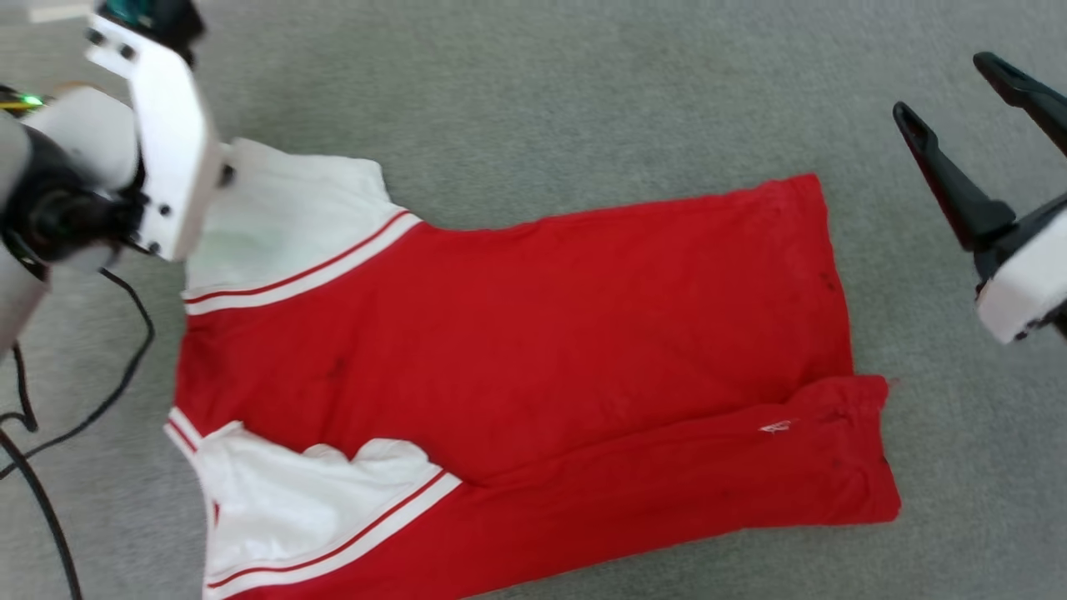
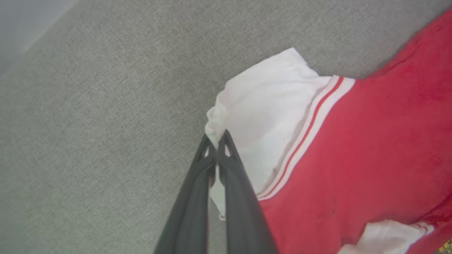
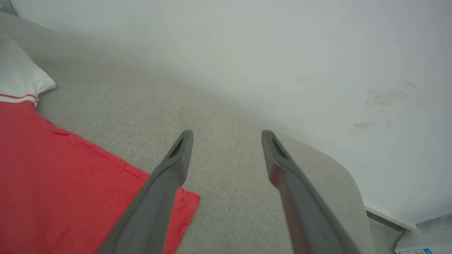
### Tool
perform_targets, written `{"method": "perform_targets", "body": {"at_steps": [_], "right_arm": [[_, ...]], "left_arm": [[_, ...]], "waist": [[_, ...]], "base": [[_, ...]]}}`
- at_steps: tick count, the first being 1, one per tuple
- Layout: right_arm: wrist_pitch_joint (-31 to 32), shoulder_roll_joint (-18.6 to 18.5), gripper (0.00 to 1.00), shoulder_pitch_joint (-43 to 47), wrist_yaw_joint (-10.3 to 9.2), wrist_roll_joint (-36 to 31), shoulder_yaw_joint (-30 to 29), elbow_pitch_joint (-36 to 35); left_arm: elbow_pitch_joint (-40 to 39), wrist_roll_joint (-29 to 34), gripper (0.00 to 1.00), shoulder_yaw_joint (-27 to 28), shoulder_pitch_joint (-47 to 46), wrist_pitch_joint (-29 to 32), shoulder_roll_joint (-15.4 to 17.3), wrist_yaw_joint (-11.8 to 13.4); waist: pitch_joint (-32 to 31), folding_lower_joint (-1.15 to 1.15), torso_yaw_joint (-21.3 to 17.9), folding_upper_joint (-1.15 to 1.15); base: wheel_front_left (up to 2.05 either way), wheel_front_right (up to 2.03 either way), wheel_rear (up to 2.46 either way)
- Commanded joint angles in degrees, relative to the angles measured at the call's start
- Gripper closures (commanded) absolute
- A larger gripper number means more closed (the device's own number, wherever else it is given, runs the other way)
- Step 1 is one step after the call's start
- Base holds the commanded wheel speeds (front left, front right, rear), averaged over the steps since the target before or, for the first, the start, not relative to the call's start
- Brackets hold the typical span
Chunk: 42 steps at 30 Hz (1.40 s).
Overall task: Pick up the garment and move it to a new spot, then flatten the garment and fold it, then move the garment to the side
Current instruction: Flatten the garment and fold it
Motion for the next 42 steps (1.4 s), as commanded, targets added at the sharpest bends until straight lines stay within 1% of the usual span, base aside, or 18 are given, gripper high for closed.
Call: {"method": "perform_targets", "body": {"at_steps": [1, 5, 10, 13, 16, 18, 20, 25, 27, 31, 32, 33, 39, 42], "right_arm": [[0.68, -0.31, 0.0, -1.09, -0.06, 0.57, 0.29, 0.29], [13.53, -5.24, 0.0, -7.21, -0.06, 6.92, 7.66, 3.21], [28.62, -10.22, 0.0, -15.54, -0.06, 14.97, 19.07, 6.25], [35.52, -11.06, 0.0, -19.72, -0.06, 18.65, 24.57, 9.29], [40.62, -10.27, 0.0, -22.76, -0.06, 22.17, 27.92, 13.51], [42.57, -9.7, 0.0, -24.7, -0.06, 23.35, 29.59, 16.1], [42.95, -8.65, 0.0, -25.92, -0.05, 24.43, 30.25, 18.92], [41.82, -6.09, 0.0, -26.22, -0.05, 25.45, 32.95, 24.34], [40.9, -5.0, 0.0, -24.79, -0.05, 25.49, 35.49, 25.48], [37.9, -2.41, 0.0, -22.3, -0.03, 27.9, 38.48, 27.35], [36.96, -2.05, 0.73, -22.28, -0.01, 28.3, 38.89, 27.51], [35.71, -1.82, 1.0, -22.51, 0.04, 28.63, 39.05, 27.67], [28.26, -3.38, 1.0, -24.51, 0.03, 29.91, 39.16, 28.25], [24.86, -4.49, 1.0, -24.66, -0.04, 31.08, 39.85, 27.57]], "left_arm": [[-0.25, 0.05, 1.0, -0.1, 0.68, -0.34, -0.05, -0.15], [-3.29, 0.61, 1.0, -1.45, 1.22, -1.33, -0.19, -0.21], [-7.13, 1.79, 1.0, -2.71, 0.2, -3.29, -0.69, -0.32], [-8.58, 2.29, 1.0, -3.36, -0.68, -4.33, -1.44, -0.32], [-9.87, 2.73, 1.0, -4.12, -1.52, -4.88, -2.14, -0.32], [-10.58, 3.01, 1.0, -4.67, -2.3, -5.04, -2.62, -0.32], [-11.22, 3.1, 1.0, -5.01, -2.95, -5.41, -2.97, -0.33], [-12.31, 3.19, 1.0, -5.84, -4.41, -6.37, -3.15, -0.33], [-12.41, 2.96, 1.0, -6.03, -4.73, -6.95, -2.87, -0.33], [-12.06, 2.74, 1.0, -6.64, -4.39, -8.16, -2.19, -0.34], [-11.9, 2.64, 1.0, -6.8, -4.09, -8.46, -1.96, -0.34], [-11.75, 2.58, 1.0, -6.92, -3.69, -8.9, -1.67, -0.34], [-11.49, 1.48, 1.0, -7.34, -1.15, -11.98, -0.2, -0.34], [-12.09, 0.95, 1.0, -7.65, 0.57, -13.28, 1.12, -0.34]], "waist": [[-1.21, 0.0, 1.3, 0.0], [-1.86, 0.0, 2.91, 0.0], [-1.24, 0.0, 5.17, 0.0], [-0.43, 0.0, 6.57, 0.0], [0.57, 0.0, 7.88, 0.0], [1.4, 0.0, 8.68, 0.0], [2.26, 0.0, 9.44, 0.0], [4.38, 0.0, 10.7, 0.0], [4.94, 0.0, 10.83, 0.0], [5.08, 0.0, 10.5, 0.0], [4.81, 0.0, 10.25, 0.0], [4.42, 0.0, 9.98, 0.0], [-0.07, 0.0, 8.72, 0.0], [-2.91, 0.0, 8.42, 0.0]], "base": [[0.0, 0.0, 0.0], [0.0, 0.0, 0.0], [0.0, 0.0, 0.0], [0.0, 0.0, 0.0], [0.0, 0.0, 0.0], [0.0, 0.0, 0.0], [0.0, 0.0, 0.0], [0.0, 0.0, 0.0], [0.0, 0.0, 0.0], [0.0, 0.0, 0.0], [0.0, 0.0, 0.0], [0.0, 0.0, 0.0], [0.0, 0.0, 0.0], [0.0, 0.0, 0.0]]}}
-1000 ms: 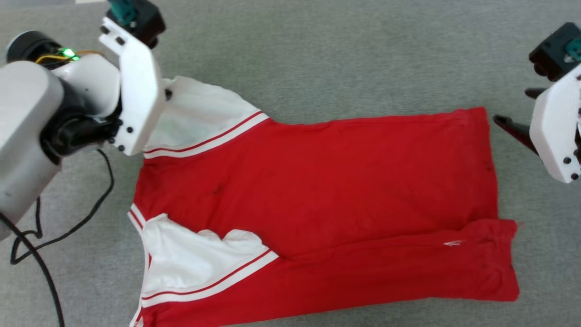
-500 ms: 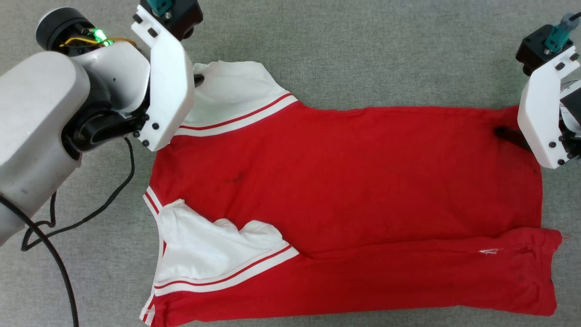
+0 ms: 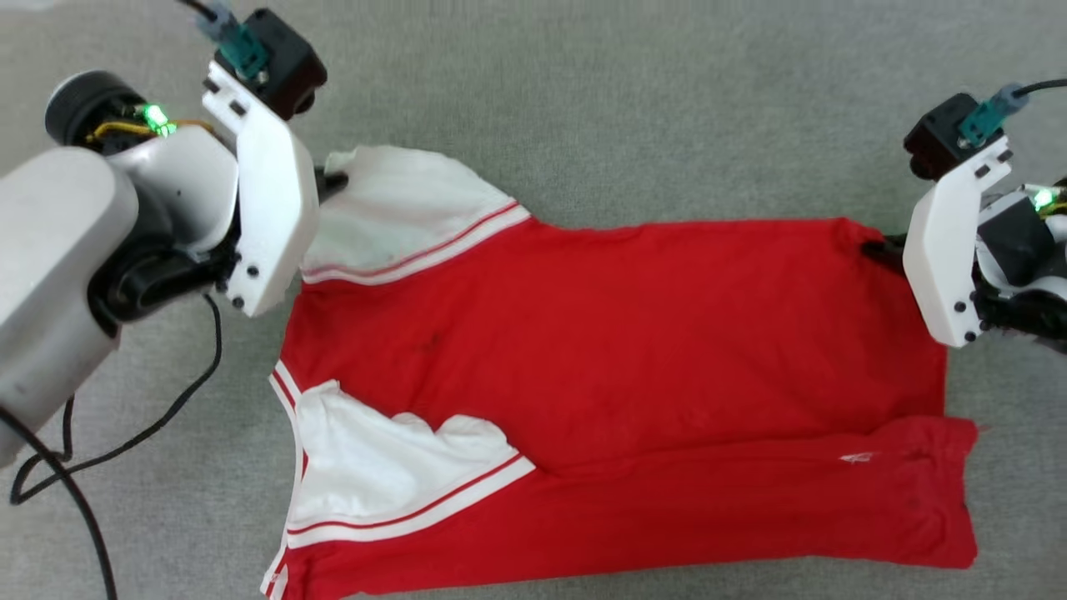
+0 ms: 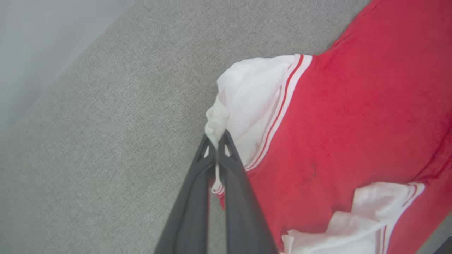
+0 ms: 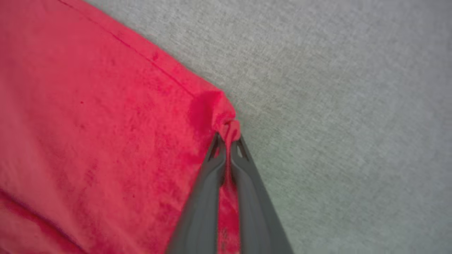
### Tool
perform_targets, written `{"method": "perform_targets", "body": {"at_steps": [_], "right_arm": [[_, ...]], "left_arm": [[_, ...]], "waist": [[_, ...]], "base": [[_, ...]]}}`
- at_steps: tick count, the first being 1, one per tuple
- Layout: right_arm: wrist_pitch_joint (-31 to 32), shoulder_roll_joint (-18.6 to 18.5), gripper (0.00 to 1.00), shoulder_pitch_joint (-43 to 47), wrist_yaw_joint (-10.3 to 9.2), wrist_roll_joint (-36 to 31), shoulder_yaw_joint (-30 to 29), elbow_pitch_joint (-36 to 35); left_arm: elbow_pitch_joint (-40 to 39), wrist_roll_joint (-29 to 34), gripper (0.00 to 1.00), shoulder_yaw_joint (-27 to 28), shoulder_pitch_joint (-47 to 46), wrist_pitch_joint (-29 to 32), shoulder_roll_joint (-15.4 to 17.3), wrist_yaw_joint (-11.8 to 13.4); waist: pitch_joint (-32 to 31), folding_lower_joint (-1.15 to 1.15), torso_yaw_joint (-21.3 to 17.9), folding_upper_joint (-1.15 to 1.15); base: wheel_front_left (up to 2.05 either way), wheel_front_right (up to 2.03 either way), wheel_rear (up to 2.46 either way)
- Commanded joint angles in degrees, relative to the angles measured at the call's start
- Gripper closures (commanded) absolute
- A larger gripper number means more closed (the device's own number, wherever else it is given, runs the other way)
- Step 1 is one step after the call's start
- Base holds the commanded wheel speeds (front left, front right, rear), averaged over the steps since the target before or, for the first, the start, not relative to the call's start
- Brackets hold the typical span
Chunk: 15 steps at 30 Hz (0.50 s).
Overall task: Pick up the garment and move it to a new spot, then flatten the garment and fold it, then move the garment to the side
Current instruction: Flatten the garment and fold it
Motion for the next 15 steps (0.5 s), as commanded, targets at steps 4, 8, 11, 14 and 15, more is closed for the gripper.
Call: {"method": "perform_targets", "body": {"at_steps": [4, 8, 11, 14, 15], "right_arm": [[-5.19, -2.08, 1.0, 2.18, -0.02, 2.25, 1.8, -1.93], [-8.25, -4.34, 1.0, 4.37, -0.02, 3.58, 3.73, -3.87], [-10.46, -5.98, 1.0, 6.47, -0.02, 4.66, 4.94, -5.29], [-12.53, -7.26, 1.0, 8.77, -0.02, 5.65, 6.16, -6.46], [-13.09, -7.64, 1.0, 9.52, -0.02, 5.98, 6.46, -6.79]], "left_arm": [[-2.52, -1.04, 1.0, -0.62, 4.17, -2.16, 2.29, 0.0], [-5.55, -1.6, 1.0, -1.29, 7.74, -3.56, 4.63, 0.99], [-8.08, -1.51, 1.0, -2.19, 10.86, -4.47, 6.39, 2.24], [-10.81, -2.24, 1.0, -3.22, 14.33, -5.37, 8.29, 3.71], [-11.71, -2.54, 1.0, -3.6, 15.55, -5.6, 8.95, 4.18]], "waist": [[-5.97, 0.0, -0.75, 0.0], [-9.03, 0.0, -0.91, 0.0], [-11.06, 0.0, -0.95, 0.0], [-12.91, 0.0, -1.16, 0.0], [-13.39, 0.0, -1.21, 0.0]], "base": [[0.0, 0.0, 0.0], [0.0, 0.0, 0.0], [0.0, 0.0, 0.0], [0.0, 0.0, 0.0], [0.0, 0.0, 0.0]]}}
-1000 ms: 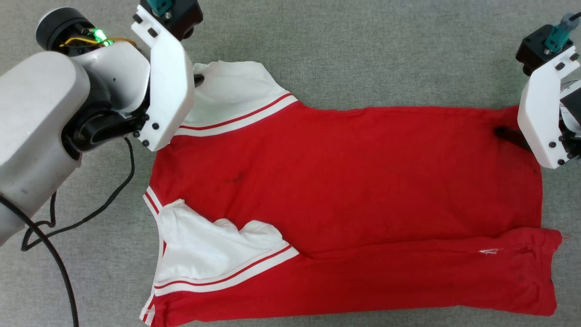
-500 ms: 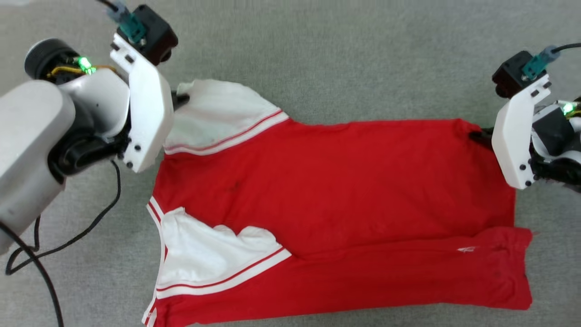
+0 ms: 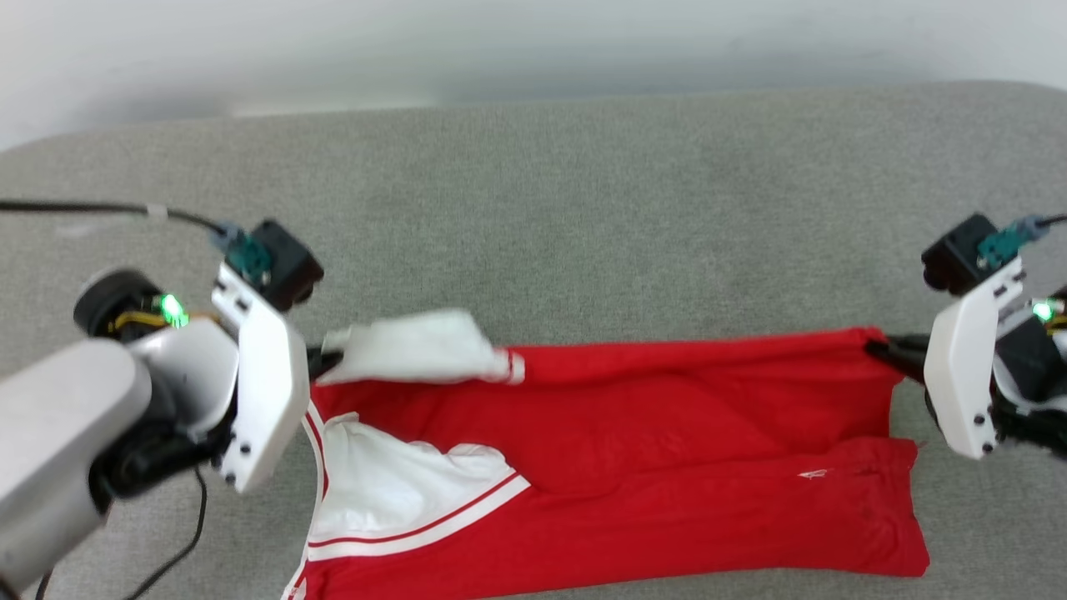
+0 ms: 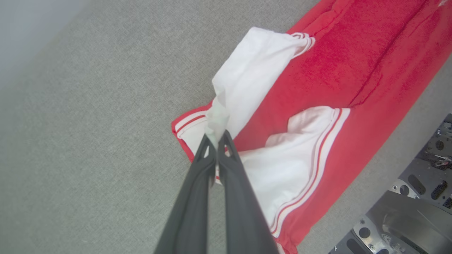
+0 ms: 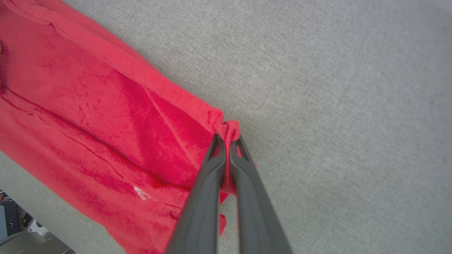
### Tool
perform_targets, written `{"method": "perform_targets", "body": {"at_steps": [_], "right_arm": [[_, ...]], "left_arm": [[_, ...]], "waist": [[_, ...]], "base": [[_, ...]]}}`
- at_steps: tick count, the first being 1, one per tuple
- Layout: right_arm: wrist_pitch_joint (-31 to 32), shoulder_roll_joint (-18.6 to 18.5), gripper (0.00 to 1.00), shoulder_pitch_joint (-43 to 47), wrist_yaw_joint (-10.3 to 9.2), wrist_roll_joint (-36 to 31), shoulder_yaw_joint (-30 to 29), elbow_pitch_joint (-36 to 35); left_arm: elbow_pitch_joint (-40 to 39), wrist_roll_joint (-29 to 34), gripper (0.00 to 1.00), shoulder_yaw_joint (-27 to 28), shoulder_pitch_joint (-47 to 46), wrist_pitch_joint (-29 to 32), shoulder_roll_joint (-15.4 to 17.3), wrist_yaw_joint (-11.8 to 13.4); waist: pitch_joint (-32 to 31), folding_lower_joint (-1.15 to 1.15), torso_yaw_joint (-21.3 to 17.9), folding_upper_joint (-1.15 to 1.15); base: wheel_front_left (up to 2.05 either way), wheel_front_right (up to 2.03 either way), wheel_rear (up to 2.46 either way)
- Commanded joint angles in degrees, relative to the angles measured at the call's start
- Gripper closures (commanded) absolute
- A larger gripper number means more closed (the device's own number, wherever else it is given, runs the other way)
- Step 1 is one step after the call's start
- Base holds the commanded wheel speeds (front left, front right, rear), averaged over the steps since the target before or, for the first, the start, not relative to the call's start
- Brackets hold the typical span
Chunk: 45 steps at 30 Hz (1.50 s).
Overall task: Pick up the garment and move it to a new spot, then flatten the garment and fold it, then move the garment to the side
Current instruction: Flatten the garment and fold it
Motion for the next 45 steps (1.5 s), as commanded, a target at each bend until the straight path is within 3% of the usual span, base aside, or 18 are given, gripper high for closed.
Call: {"method": "perform_targets", "body": {"at_steps": [1, 6, 12, 21, 22, 23, 28, 34, 35, 39, 45], "right_arm": [[-1.26, -0.71, 1.0, 2.07, -0.02, 0.63, 0.69, -0.54], [-3.52, -1.78, 1.0, 5.93, -0.02, 1.69, 2.32, -1.93], [-4.92, -2.69, 1.0, 9.9, -0.02, 2.82, 3.72, -2.32], [-3.65, 0.35, 1.0, 13.04, -0.02, 1.92, 6.02, 0.54], [-3.51, 0.73, 0.57, 13.16, -0.02, 2.25, 6.05, 1.06], [-3.28, 0.97, 0.0, 13.08, -0.02, 2.23, 6.11, 1.21], [-6.17, 0.36, 0.0, 10.88, -0.02, 1.68, 4.43, -0.2], [-13.68, -2.11, 0.0, 9.49, -0.02, -0.24, -0.89, -2.73], [-13.68, -2.11, 0.0, 9.49, -0.02, -0.24, -0.89, -2.73], [-18.3, -2.72, 0.0, 10.85, -0.03, -1.03, -5.95, -1.54], [-21.31, -1.36, 0.0, 16.41, -0.02, -0.36, -11.99, 2.59]], "left_arm": [[-1.73, -0.71, 1.0, -0.78, 2.83, -0.61, 1.41, 1.14], [-5.45, -1.01, 1.0, -2.72, 8.93, -1.72, 4.34, 3.56], [-8.0, -2.11, 1.0, -4.01, 15.56, -3.53, 5.64, 6.03], [-4.56, -1.03, 1.0, -5.0, 20.97, -5.21, 2.21, 7.56], [-4.0, -0.76, 0.36, -4.96, 20.99, -5.63, 1.87, 7.79], [-3.72, -0.4, 0.0, -4.75, 20.84, -6.25, 1.64, 7.92], [-4.75, 0.61, 0.0, -2.52, 20.69, -11.2, 2.44, 9.51], [-3.64, 3.57, 0.0, 1.55, 21.39, -21.83, 2.16, 15.18], [-3.64, 3.57, 0.0, 1.55, 21.39, -21.83, 2.16, 15.18], [-1.27, 5.72, 0.0, 4.3, 22.7, -30.69, 0.68, 19.83], [1.74, 9.42, 0.0, 8.57, 25.75, -43.31, -2.57, 28.75]], "waist": [[-1.97, 0.0, -0.32, 0.0], [-3.4, 0.0, -0.44, 0.0], [-3.45, 0.0, -0.47, 0.0], [-1.87, 0.0, -0.56, 0.0], [-1.9, 0.0, -0.55, 0.0], [-2.0, 0.0, -0.56, 0.0], [-3.23, 0.0, -0.96, 0.0], [-4.32, 0.0, -1.04, 0.0], [-4.32, 0.0, -1.04, 0.0], [-4.4, 0.0, -1.21, 0.0], [-3.76, 0.0, -0.95, 0.0]], "base": [[0.0, 0.0, 0.0], [0.0, 0.0, 0.0], [0.0, 0.0, 0.0], [0.0, 0.0, 0.0], [0.0, 0.0, 0.0], [0.0, 0.0, 0.0], [0.0, 0.0, 0.0], [0.0, 0.0, 0.0], [0.0, 0.0, 0.0], [0.0, 0.0, 0.0], [0.0, 0.0, 0.0]]}}
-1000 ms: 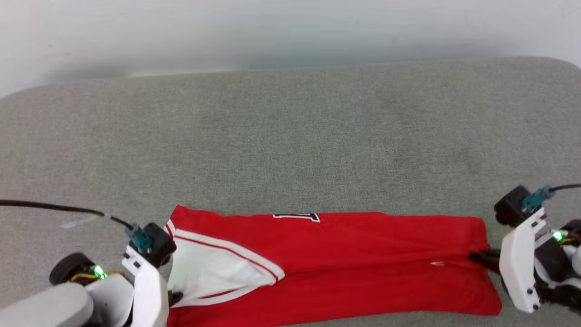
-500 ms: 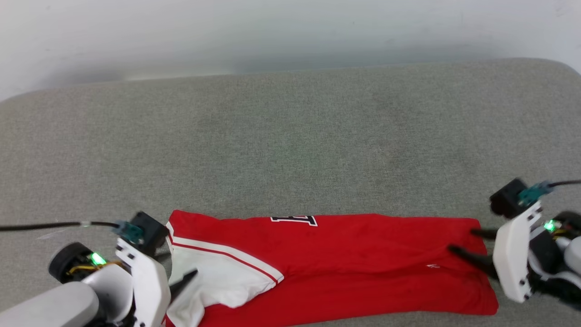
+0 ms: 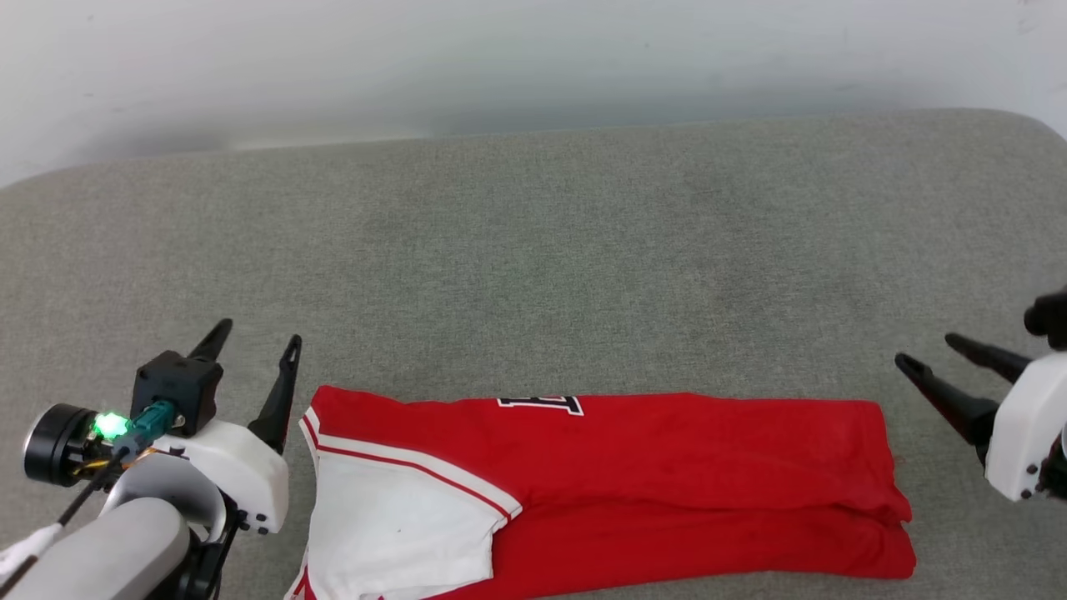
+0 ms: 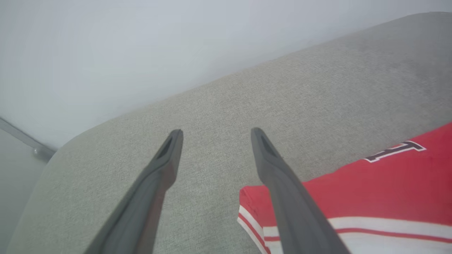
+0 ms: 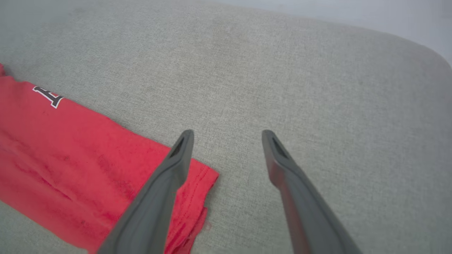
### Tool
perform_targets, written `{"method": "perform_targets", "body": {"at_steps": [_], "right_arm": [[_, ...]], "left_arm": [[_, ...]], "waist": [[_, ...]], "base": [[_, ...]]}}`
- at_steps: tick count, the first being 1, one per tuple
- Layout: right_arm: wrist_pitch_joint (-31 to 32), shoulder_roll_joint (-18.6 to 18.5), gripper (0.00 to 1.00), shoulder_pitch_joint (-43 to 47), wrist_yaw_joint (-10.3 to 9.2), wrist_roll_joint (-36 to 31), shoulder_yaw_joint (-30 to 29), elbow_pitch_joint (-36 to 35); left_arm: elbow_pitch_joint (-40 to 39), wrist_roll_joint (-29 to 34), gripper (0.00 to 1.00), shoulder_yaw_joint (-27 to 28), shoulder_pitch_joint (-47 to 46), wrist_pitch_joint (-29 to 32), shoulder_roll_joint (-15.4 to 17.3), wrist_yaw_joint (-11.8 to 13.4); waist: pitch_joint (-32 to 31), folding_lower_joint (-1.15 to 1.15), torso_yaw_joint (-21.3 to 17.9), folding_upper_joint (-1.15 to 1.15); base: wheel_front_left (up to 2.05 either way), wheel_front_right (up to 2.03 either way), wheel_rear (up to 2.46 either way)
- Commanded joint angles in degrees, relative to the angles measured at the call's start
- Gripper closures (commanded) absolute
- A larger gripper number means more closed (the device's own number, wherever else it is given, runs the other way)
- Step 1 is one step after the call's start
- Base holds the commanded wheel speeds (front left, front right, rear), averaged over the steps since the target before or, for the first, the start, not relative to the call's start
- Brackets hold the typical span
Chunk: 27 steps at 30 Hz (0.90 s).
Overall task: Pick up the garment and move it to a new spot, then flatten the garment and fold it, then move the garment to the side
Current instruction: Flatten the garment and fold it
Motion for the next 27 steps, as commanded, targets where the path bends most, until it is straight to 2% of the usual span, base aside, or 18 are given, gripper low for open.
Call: {"method": "perform_targets", "body": {"at_steps": [1, 6, 8, 12, 18, 27], "right_arm": [[-0.07, 0.43, 0.0, 1.11, -0.02, 0.52, -0.43, 0.33], [1.45, 2.24, 0.0, 6.29, -0.02, 3.8, -3.9, 2.31], [2.54, 2.99, 0.0, 8.25, -0.02, 5.64, -4.9, 2.79], [4.51, 5.07, 0.0, 12.18, -0.02, 9.53, -6.3, 2.85], [6.81, 8.78, 0.0, 17.65, -0.02, 12.71, -5.64, 2.78], [8.72, 14.97, 0.0, 20.42, 0.13, 12.56, -2.9, 2.29]], "left_arm": [[0.02, 0.38, 0.0, 0.64, 1.0, -0.49, -0.45, 0.81], [-1.42, 5.78, 0.0, 8.59, 5.4, -1.57, -4.16, 6.09], [-2.6, 9.04, 0.0, 12.66, 8.53, -1.59, -5.82, 7.43], [-5.26, 15.85, 0.0, 21.31, 14.47, -1.56, -10.34, 8.51], [-7.76, 24.2, 0.0, 31.7, 23.4, -1.57, -18.5, 7.23], [-8.31, 36.66, 0.0, 41.49, 31.65, -1.57, -30.04, 3.4]], "waist": [[0.19, 0.0, 0.1, 0.0], [1.26, 0.0, 0.54, 0.0], [1.64, 0.0, 0.75, 0.0], [2.23, 0.0, 1.2, 0.0], [2.64, 0.0, 2.06, 0.0], [2.39, 0.0, 2.99, 0.0]], "base": [[0.0, 0.0, 0.0], [0.0, 0.0, 0.0], [0.0, 0.0, 0.0], [0.0, 0.0, 0.0], [0.0, 0.0, 0.0], [0.0, 0.0, 0.0]]}}
